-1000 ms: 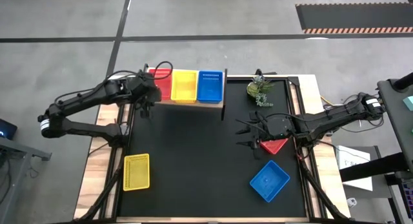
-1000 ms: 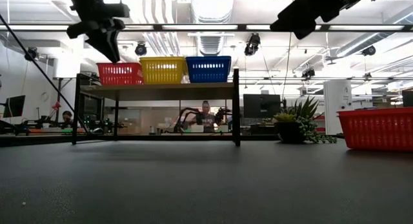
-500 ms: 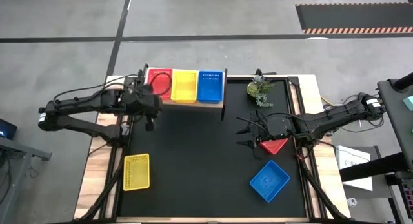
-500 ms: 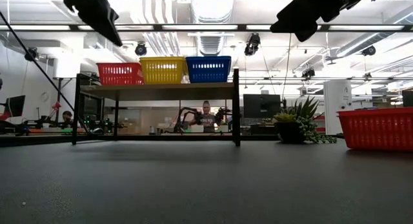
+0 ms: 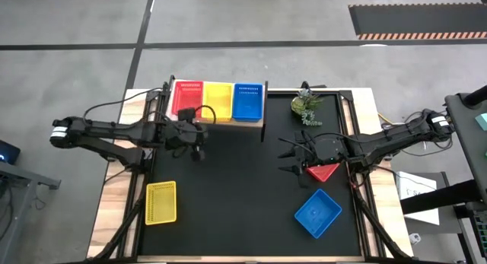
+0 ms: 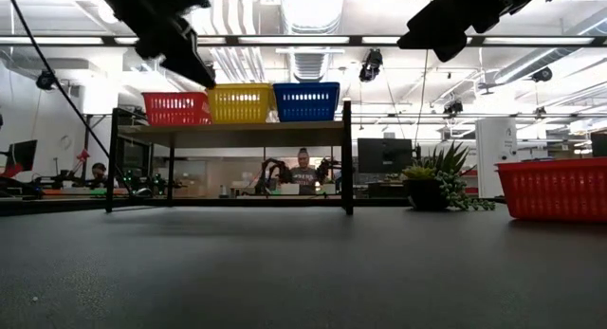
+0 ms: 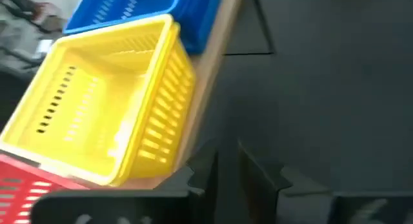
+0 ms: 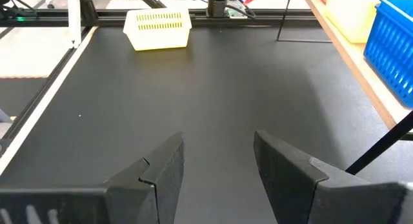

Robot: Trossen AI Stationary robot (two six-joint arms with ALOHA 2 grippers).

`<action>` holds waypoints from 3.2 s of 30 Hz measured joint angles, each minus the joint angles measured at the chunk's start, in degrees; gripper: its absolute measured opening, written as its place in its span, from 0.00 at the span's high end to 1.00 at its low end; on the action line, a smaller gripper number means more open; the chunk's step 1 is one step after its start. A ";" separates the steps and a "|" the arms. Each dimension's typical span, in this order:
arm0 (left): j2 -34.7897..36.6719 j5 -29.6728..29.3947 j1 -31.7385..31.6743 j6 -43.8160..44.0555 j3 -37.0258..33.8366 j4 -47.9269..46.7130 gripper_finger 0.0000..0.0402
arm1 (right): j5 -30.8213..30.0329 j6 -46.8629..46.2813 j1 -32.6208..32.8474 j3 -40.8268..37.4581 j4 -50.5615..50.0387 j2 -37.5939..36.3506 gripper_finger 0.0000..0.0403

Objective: Stack baskets on shelf by color
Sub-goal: Adjust the stacked yellow bin, then stack the left red bin on top of the red bin on the shelf

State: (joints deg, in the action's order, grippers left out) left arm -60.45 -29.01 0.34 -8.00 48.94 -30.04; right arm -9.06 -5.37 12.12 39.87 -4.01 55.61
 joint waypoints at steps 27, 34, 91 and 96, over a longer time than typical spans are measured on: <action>-6.92 -14.56 -1.11 -2.96 -0.50 5.60 0.99 | -0.02 0.01 -0.01 -0.95 0.04 -0.02 0.56; -6.92 -14.73 -1.27 -2.92 -0.56 6.45 0.99 | -0.03 -0.02 -0.02 -1.07 0.04 -0.02 0.56; 1.33 11.53 11.34 -5.98 -0.63 17.93 0.99 | -0.39 -52.75 4.24 -0.87 -24.05 -0.02 0.56; 7.73 1.59 11.30 -6.50 -0.61 17.18 0.99 | -0.41 -58.61 4.13 -0.87 -29.66 -0.02 0.56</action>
State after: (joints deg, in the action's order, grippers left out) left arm -52.72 -27.42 11.64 -14.50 48.34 -12.86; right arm -9.47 -63.97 16.25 39.00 -33.67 55.59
